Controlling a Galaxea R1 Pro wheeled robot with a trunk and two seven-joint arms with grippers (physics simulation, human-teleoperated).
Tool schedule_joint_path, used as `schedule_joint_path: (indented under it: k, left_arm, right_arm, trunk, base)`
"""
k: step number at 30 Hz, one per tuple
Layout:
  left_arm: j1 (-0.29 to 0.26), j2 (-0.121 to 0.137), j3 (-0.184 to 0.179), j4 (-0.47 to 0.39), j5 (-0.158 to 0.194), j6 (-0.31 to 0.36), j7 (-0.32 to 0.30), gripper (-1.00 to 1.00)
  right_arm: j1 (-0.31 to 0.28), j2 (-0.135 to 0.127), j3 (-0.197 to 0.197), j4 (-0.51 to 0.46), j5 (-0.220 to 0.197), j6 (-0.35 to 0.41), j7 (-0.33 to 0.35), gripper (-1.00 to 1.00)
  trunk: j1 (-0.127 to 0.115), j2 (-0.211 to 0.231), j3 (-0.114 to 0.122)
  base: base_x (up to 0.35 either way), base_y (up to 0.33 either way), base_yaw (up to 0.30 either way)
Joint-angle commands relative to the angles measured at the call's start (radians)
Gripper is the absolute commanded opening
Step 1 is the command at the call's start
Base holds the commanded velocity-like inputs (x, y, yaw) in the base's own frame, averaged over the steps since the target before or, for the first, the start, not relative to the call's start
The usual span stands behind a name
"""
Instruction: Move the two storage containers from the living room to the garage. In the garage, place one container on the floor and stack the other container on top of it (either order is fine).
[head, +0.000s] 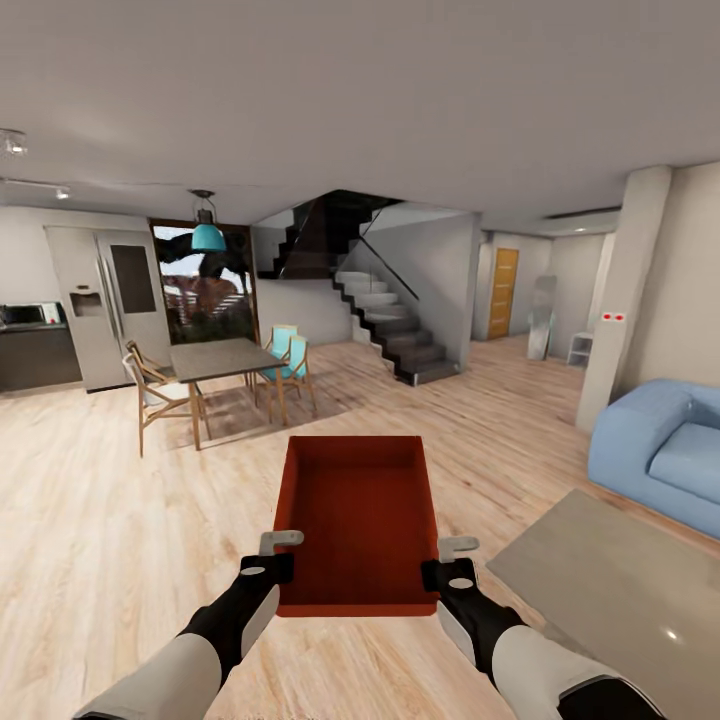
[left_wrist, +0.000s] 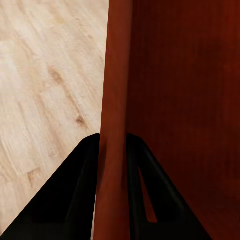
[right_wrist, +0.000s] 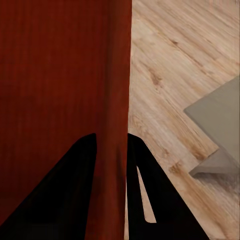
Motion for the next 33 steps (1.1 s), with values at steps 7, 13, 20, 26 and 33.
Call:
schedule_joint_path:
  k: [7,13,20,26,33]
  left_arm:
    - [-0.001,0.000,0.002,0.001,0.045,0.005,0.013,-1.00]
    - [-0.001,0.000,0.002,0.001,0.045,0.005,0.013,-1.00]
    - [-0.001,0.000,0.002,0.001,0.045,0.005,0.012,-1.00]
    - [-0.001,0.000,0.002,0.001,0.045,0.005,0.013,-1.00]
    - [-0.001,0.000,0.002,0.003,0.045,0.005,0.013,-1.00]
  right_arm:
    - [-0.001,0.005,0.001,-0.004,-0.002,-0.049,-0.003,-1.00]
    - [-0.001,0.005,0.000,-0.005,-0.002,-0.047,-0.009,-1.00]
    - [-0.001,0.005,-0.001,-0.005,-0.003,-0.047,-0.009,-1.00]
    - [-0.001,0.005,-0.001,-0.005,-0.003,-0.045,-0.009,-1.00]
    - [-0.001,0.005,-0.001,-0.005,-0.003,-0.048,-0.009,-1.00]
  trunk:
    - [0.000,-0.001,-0.005]
    - [0.000,-0.001,-0.005]
    - [0.000,-0.001,-0.005]
    - [0.000,-0.001,-0.005]
    - [0.000,-0.001,-0.005]
  base:
    - [0.113,0.000,0.195]
    - [0.308,0.000,0.011]
    - [0.321,0.000,0.001]
    - [0.322,0.000,0.000]
    - [0.322,0.000,0.000]
